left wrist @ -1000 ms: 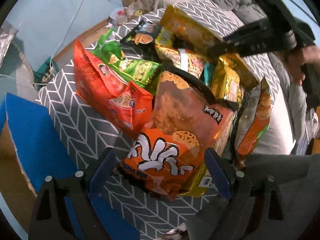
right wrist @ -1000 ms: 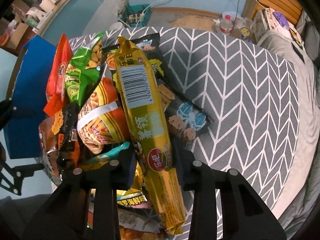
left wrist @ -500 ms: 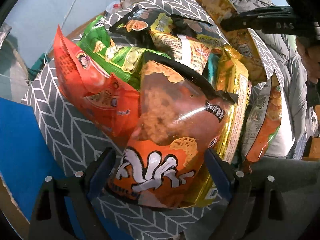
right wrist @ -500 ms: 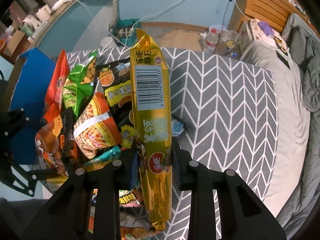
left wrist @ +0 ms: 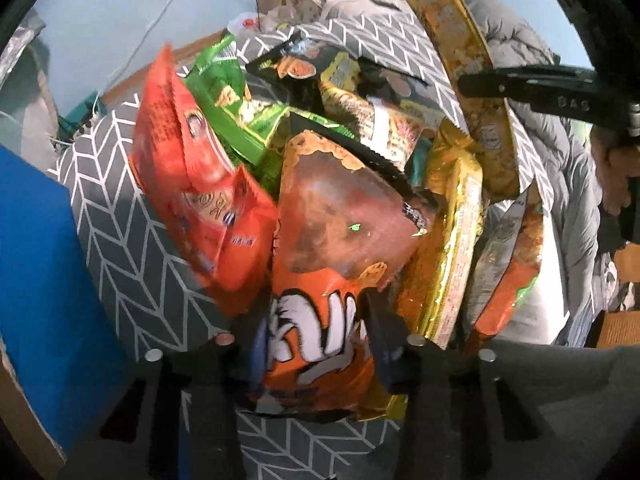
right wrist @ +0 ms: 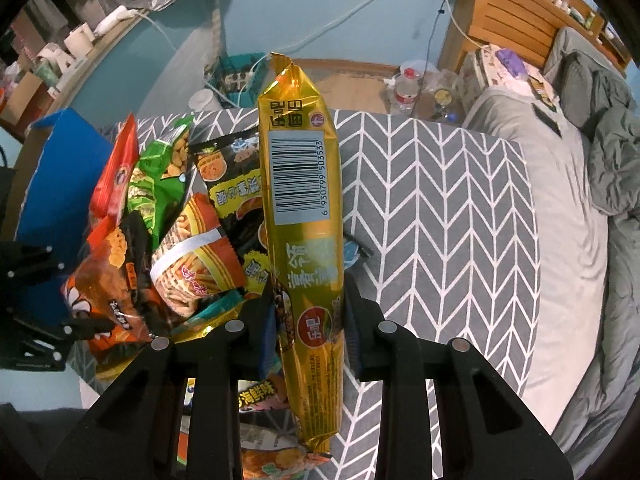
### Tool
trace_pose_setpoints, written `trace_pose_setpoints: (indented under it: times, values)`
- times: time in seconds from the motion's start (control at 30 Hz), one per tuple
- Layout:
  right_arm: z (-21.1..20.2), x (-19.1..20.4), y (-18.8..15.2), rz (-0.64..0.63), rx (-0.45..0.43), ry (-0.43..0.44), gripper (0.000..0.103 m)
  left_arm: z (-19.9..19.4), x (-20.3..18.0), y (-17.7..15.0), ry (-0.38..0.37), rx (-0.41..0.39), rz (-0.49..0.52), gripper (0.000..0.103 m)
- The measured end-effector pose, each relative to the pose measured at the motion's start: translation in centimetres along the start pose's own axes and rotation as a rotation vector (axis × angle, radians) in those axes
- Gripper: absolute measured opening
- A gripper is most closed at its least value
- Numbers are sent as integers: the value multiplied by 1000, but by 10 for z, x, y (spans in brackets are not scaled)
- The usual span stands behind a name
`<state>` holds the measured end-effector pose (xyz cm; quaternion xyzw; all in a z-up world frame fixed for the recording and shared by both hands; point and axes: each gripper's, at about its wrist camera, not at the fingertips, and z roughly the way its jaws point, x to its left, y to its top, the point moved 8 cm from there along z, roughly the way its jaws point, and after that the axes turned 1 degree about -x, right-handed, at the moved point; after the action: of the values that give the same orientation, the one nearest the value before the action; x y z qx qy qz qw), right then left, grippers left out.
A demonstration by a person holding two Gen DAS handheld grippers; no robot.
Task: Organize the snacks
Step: 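Grasp the orange snack bag with the left gripper while the right grasps the gold bar, then carry both held snacks into the cardboard box and open both grippers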
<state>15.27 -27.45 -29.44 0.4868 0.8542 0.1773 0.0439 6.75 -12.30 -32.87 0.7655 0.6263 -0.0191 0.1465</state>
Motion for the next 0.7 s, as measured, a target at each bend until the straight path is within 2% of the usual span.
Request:
trace_pose_setpoints:
  times: [0.2, 0.27, 0.7]
  values:
    - [-7, 1, -1, 3, -22, -20, 28, -19, 0, -15, -17, -48, -32, 37]
    - [-9, 2, -2, 4, -30, -24, 28, -25, -12, -10, -20, -66, -41, 36]
    - [-48, 7, 15, 18, -132, -13, 27, -84, -5, 13, -22, -227, -137, 36]
